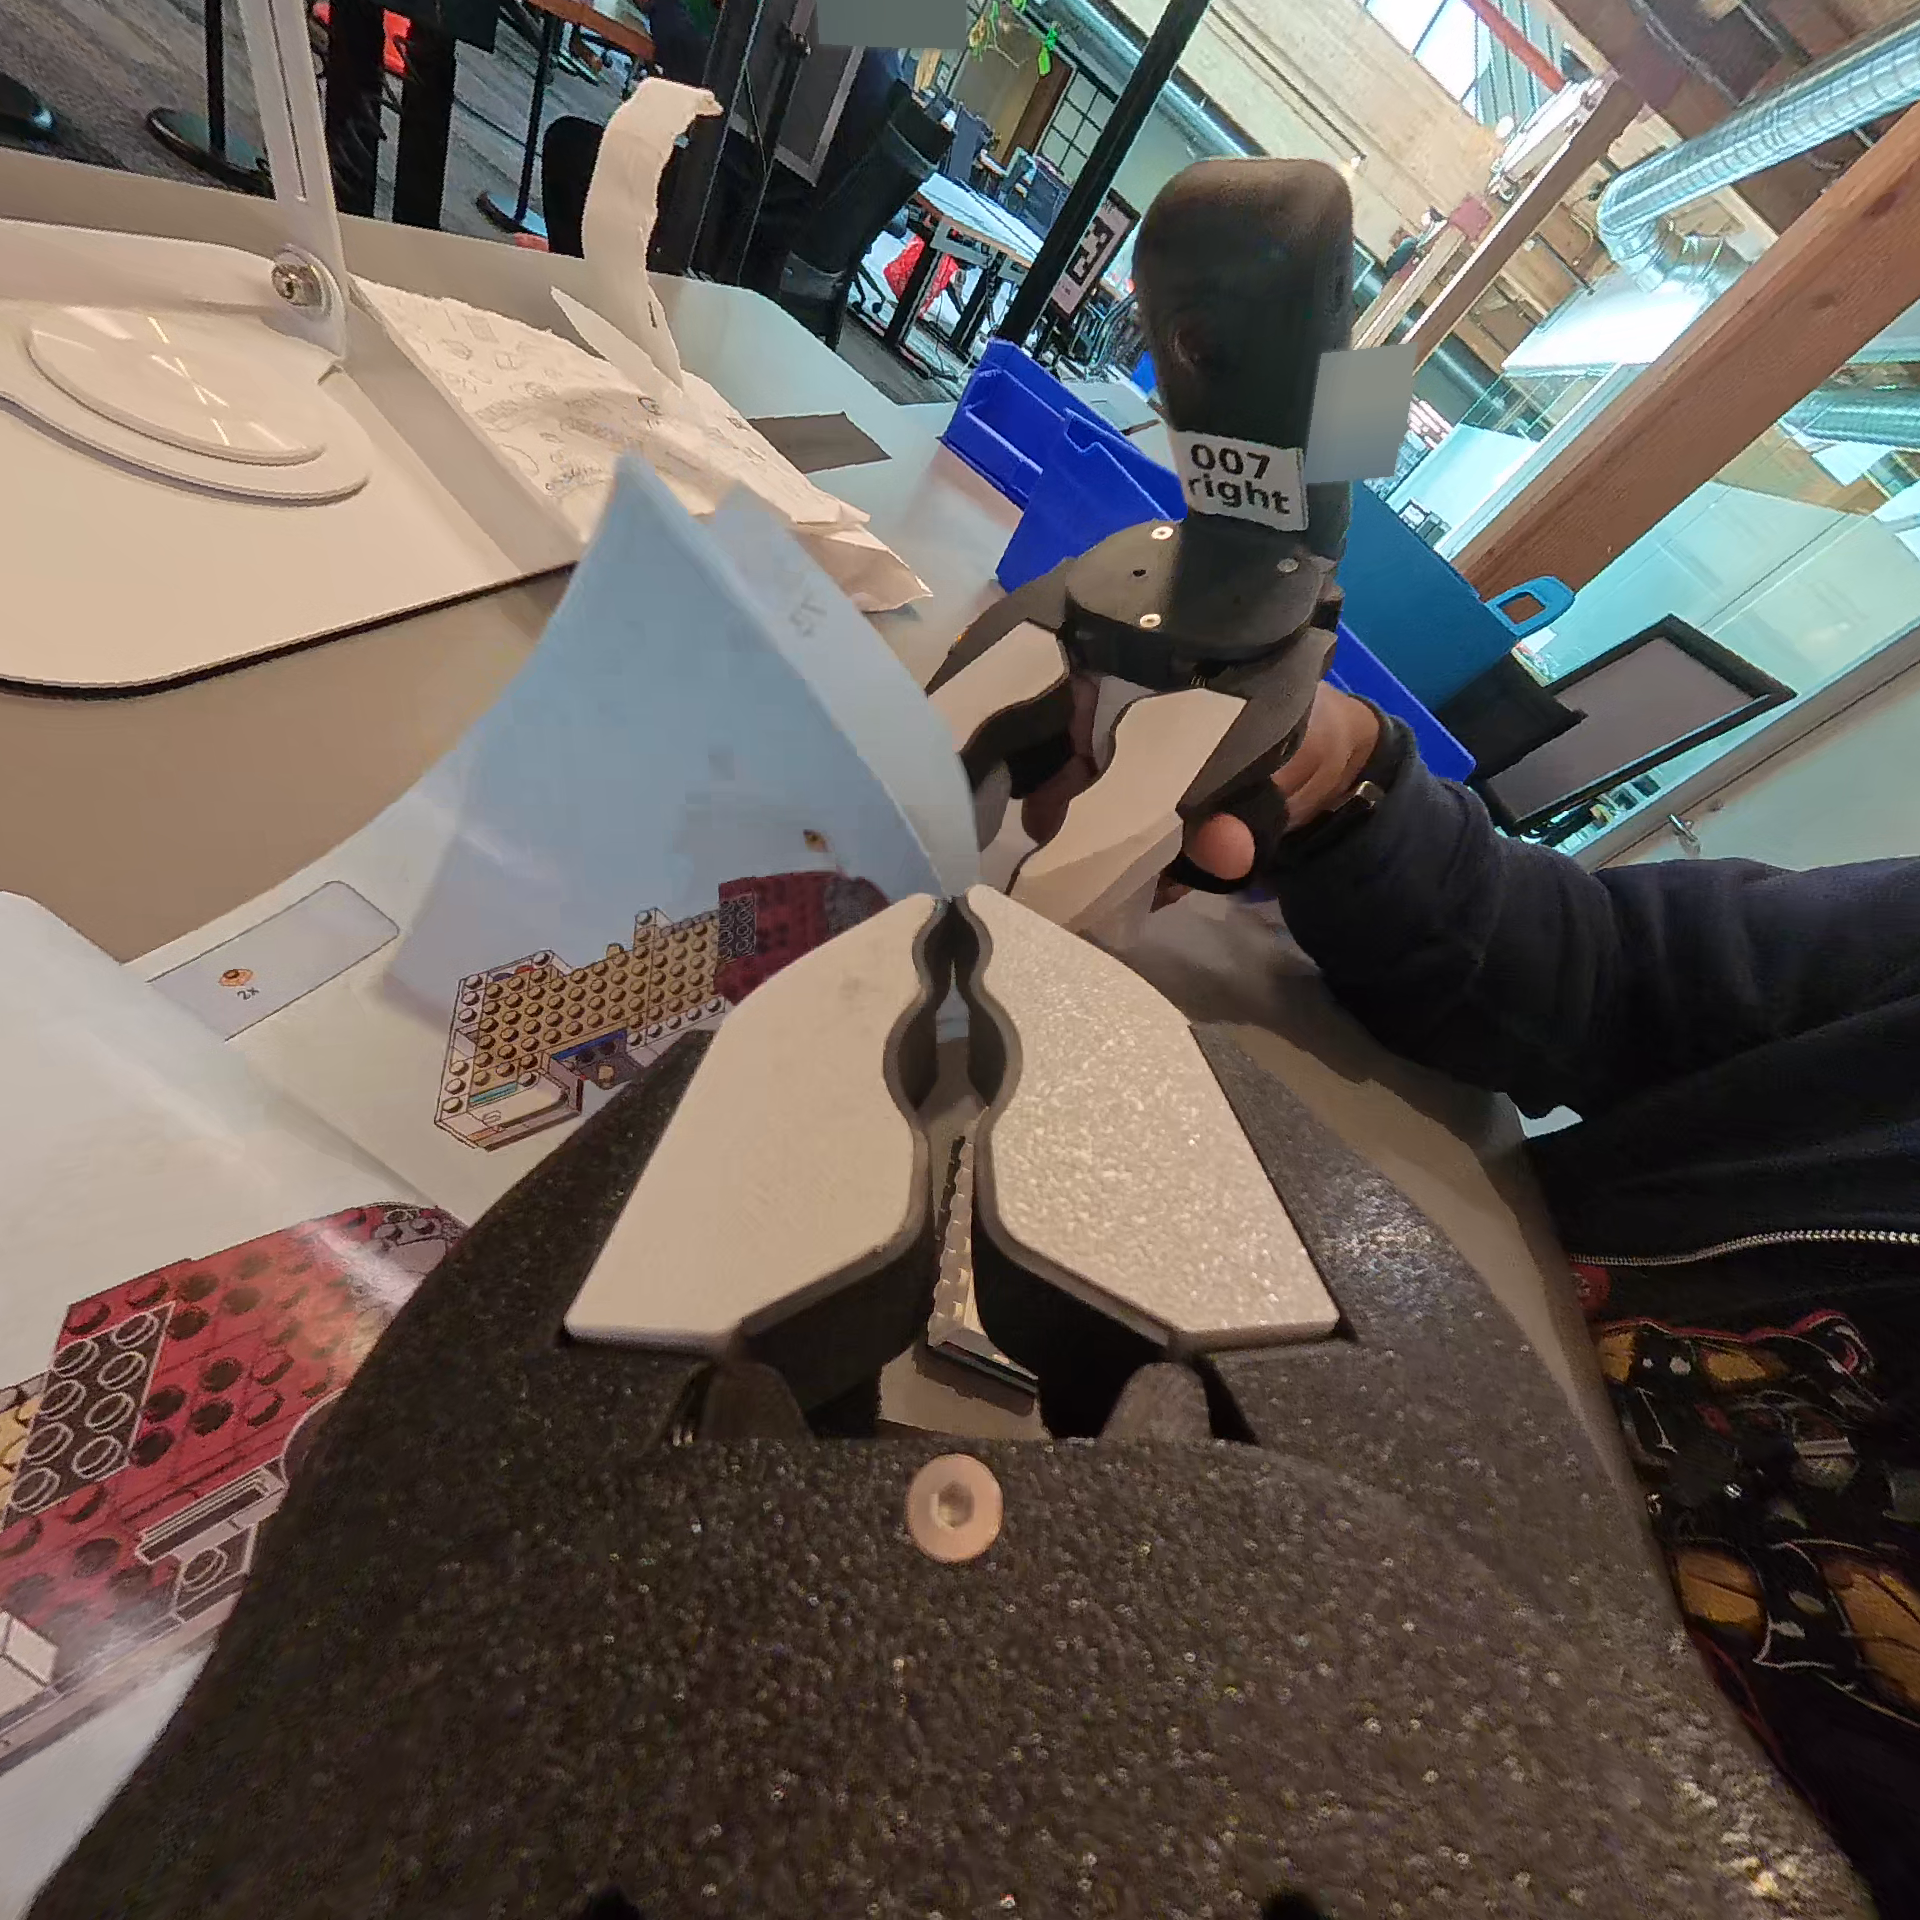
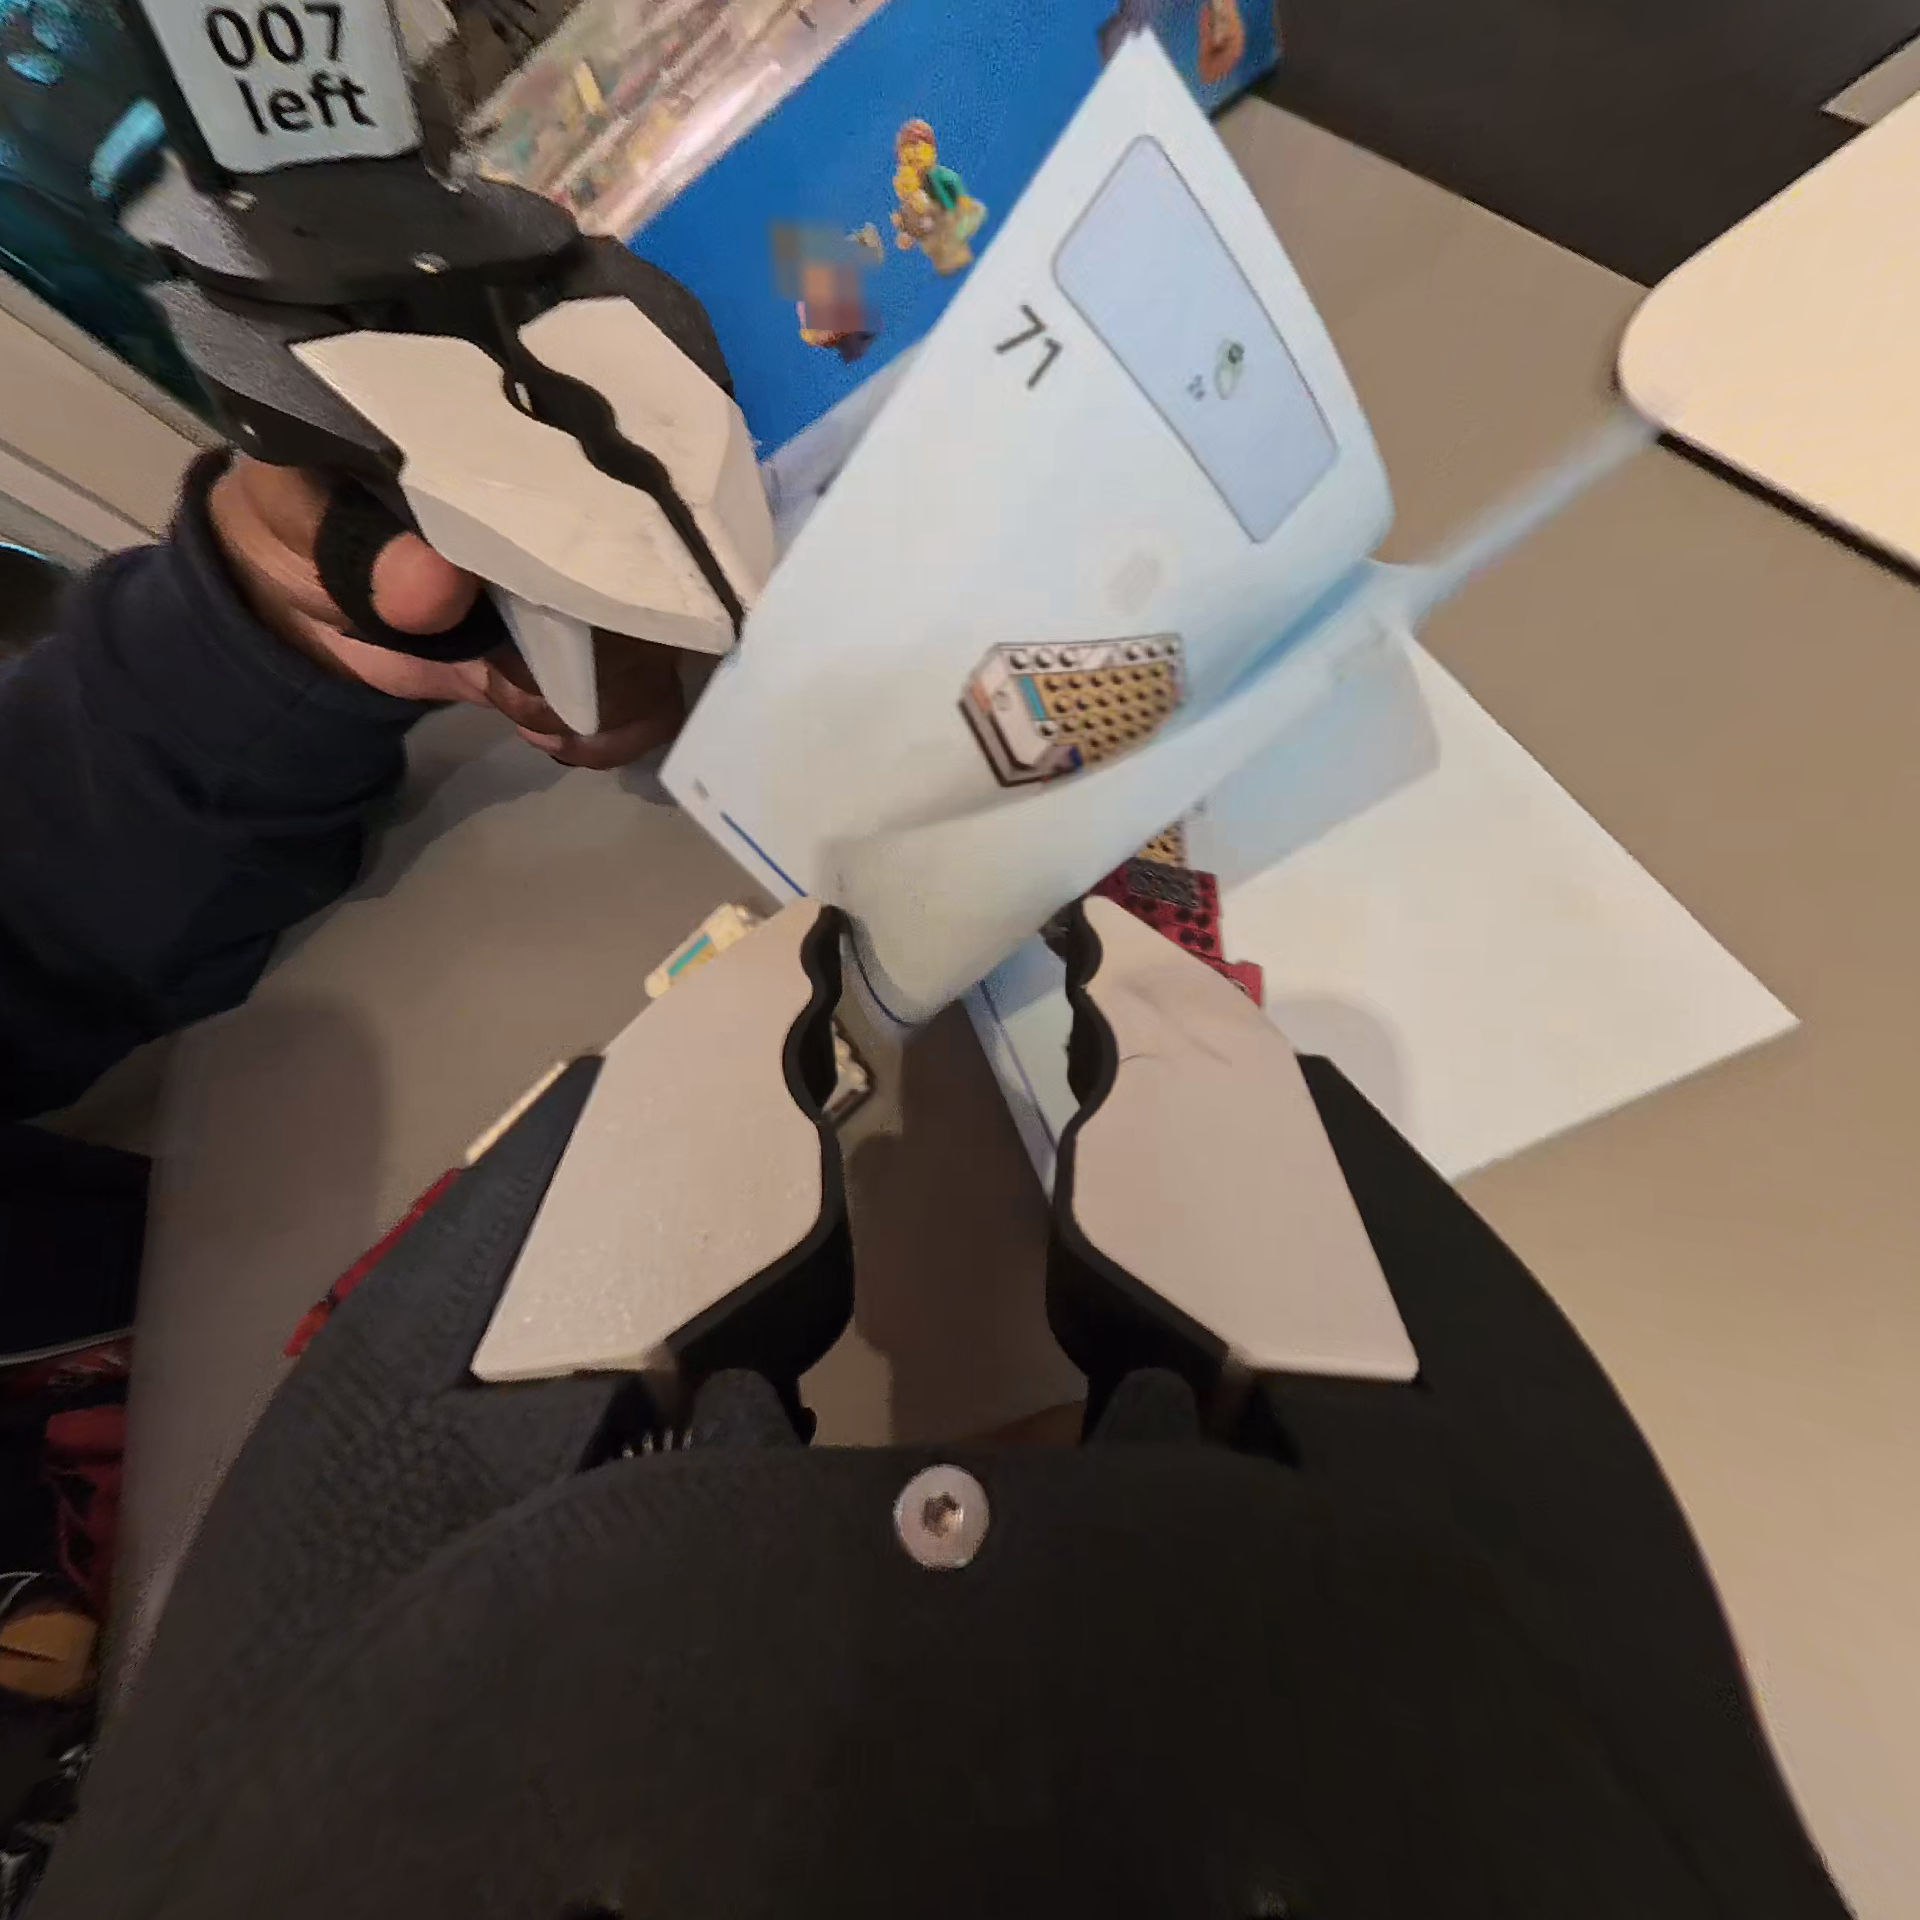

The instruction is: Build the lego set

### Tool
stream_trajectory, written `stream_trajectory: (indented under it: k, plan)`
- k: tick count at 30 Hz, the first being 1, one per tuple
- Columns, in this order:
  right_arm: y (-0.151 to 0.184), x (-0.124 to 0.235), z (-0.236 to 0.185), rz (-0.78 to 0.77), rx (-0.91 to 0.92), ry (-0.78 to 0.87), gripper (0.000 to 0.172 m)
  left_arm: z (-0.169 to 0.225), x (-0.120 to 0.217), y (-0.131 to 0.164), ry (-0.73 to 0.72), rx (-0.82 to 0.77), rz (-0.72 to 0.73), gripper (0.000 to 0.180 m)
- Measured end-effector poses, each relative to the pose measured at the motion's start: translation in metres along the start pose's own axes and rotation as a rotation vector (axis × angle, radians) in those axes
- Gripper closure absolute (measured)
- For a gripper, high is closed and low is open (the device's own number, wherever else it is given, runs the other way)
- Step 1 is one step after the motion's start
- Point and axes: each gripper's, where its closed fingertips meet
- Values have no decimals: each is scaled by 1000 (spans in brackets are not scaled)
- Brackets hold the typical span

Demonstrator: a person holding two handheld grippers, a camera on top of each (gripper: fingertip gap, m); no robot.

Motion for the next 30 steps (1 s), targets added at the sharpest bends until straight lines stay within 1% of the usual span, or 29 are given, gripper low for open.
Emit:
stream_trajectory:
  k: [1,3,6,7,9,11,12,15,19,22,27,30]
  plan:
    - [1,4,5,-15,9,33,127,0,0,0,-1,1,2,180]
    - [2,16,14,-39,18,104,125,0,0,-1,2,3,5,180]
    - [-6,42,33,-35,42,279,122,0,0,0,1,0,1,180]
    - [-13,50,33,-8,57,303,120,0,0,0,1,1,1,180]
    - [-25,55,21,65,64,263,121,0,-1,0,3,4,2,180]
    - [-23,47,8,65,56,194,118,-1,-2,1,2,6,-1,180]
    - [-20,42,7,48,58,190,115,-1,-2,1,0,7,-3,180]
    - [-22,38,14,57,83,261,111,-1,-3,3,-3,7,-9,180]
    - [-27,38,8,92,111,246,113,-2,-1,1,-11,6,-3,180]
    - [-16,22,9,49,128,234,116,-3,0,0,-12,16,1,180]
    - [15,-5,32,-80,145,333,119,10,-4,-4,24,12,17,180]
    - [21,-9,43,-97,163,382,123,19,-7,-5,39,-9,12,173]
Point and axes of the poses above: each gripper's, where its closed fingertips meet, x back along the fingers, y out of its underside, z = x × y across the jaws, and after that the axes turned 3 degrees about -z, right-handed
